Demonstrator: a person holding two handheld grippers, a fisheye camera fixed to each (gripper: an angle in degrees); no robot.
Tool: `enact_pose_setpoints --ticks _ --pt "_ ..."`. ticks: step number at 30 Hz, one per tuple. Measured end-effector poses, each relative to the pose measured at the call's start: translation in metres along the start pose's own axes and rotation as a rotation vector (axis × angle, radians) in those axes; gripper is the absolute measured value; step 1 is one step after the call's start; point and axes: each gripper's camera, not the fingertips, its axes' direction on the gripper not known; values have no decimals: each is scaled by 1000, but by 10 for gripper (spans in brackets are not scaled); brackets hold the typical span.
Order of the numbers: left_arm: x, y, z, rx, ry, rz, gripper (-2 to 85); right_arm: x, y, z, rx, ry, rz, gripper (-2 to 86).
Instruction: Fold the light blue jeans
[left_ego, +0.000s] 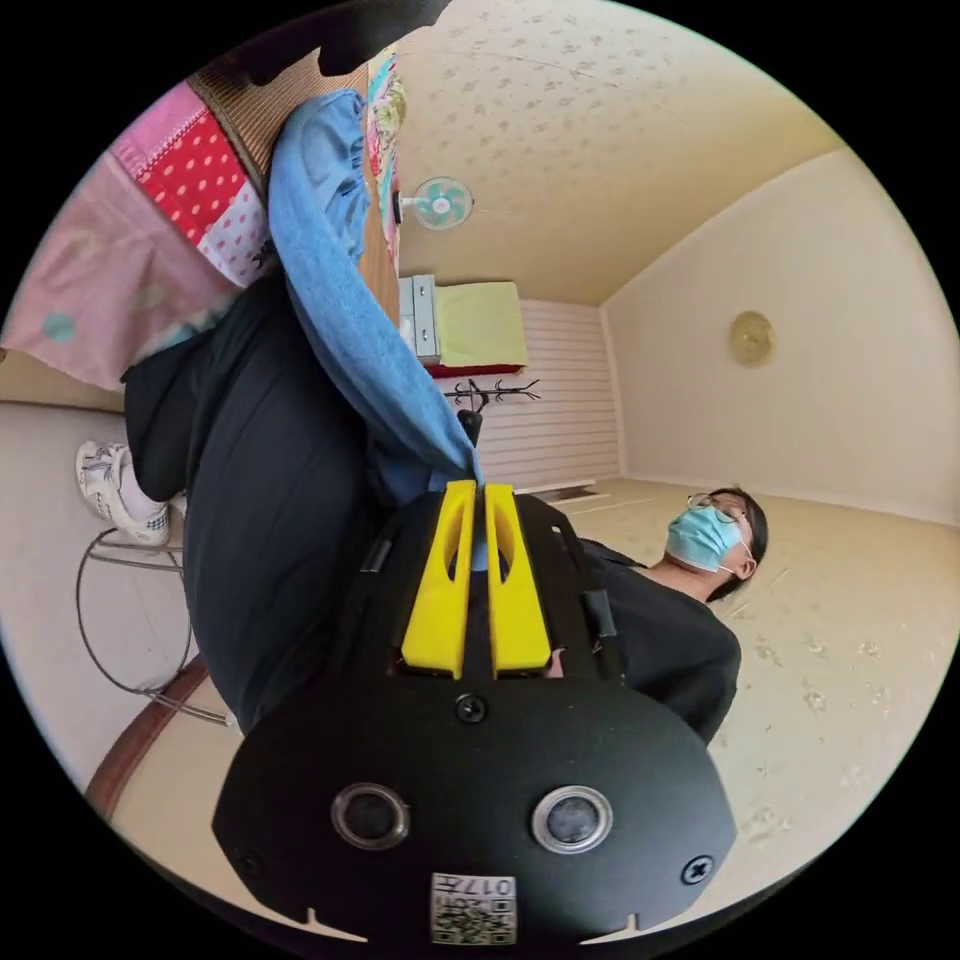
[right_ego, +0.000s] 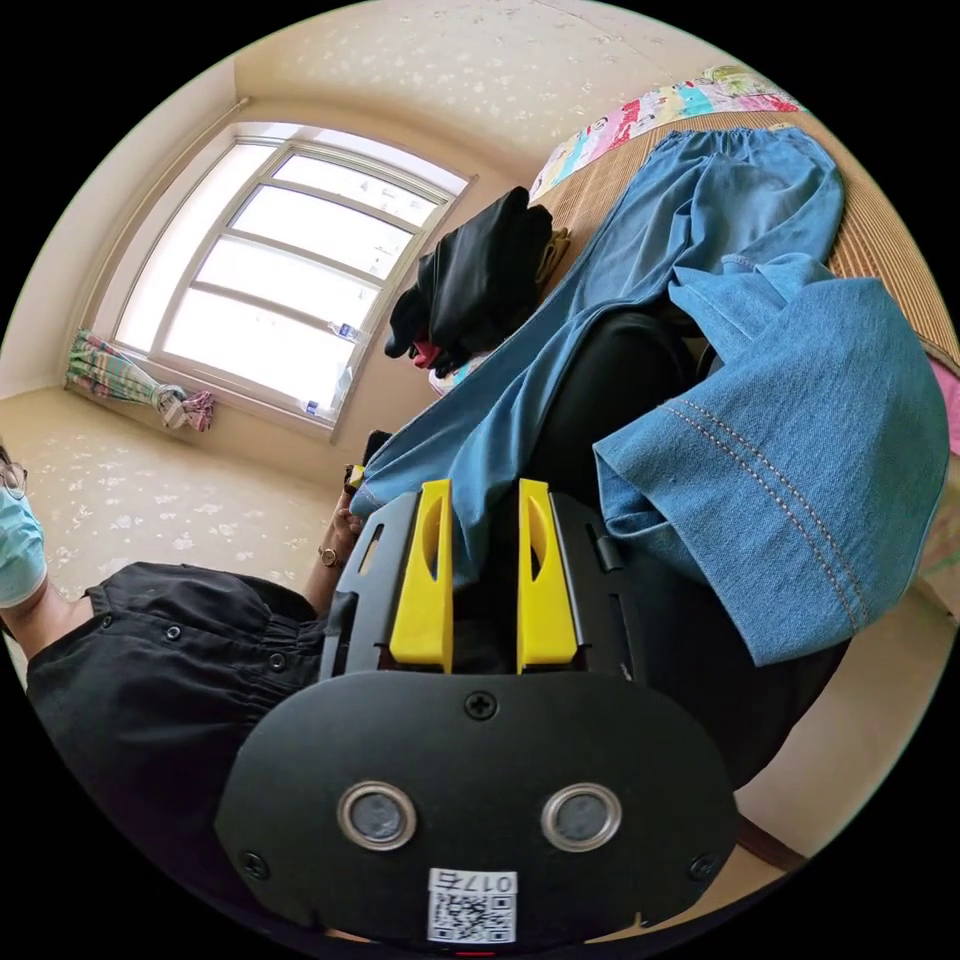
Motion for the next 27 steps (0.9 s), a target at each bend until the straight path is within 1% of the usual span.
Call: enact_pose_setpoints --ticks 1,2,4,5,7,10,12,14,16,18,20,22,24,26,27 --pt "2 5 -14 -3 -53 -44 -1 1 -2 0 -3 -1 6 102" --pt "2 11 -27 2 -174 -120 -2 3 -4 2 -18 4 19 104" --pt "0 21 -46 34 -299 -229 -3 4 -8 9 -56 -3 30 111" --pt "-1 26 -58 63 -309 -267 -3 2 -11 14 -84 -22 25 116" --pt "3 29 -70 109 -246 -252 -3 -2 -14 24 -131 -40 18 122" --pt "14 31 -78 153 -157 -211 -3 -11 -19 40 -209 -15 9 129" --pt "20 31 -79 171 -90 -177 -3 -16 -20 47 -233 -57 -1 130" --pt "27 29 -77 200 30 -110 -2 -20 -23 57 -283 -92 8 123" --pt "31 28 -74 211 74 -87 -2 -17 -26 69 -371 -28 39 102" --pt "37 27 -70 221 85 -81 -3 -15 -27 75 -427 -61 37 55" --pt "52 23 -62 235 85 -60 -2 -17 -31 60 -391 -206 18 35" --pt "67 16 -50 224 87 -32 -2 -21 -38 34 -325 -279 13 28" --pt "86 10 -37 195 93 7 -2 -30 -44 0 -244 -319 -16 23" --pt "117 3 -19 153 37 62 -2 -46 -49 -45 -143 -330 -71 19" --pt "126 2 -13 136 16 78 -1 -51 -49 -55 -126 -340 -92 18"
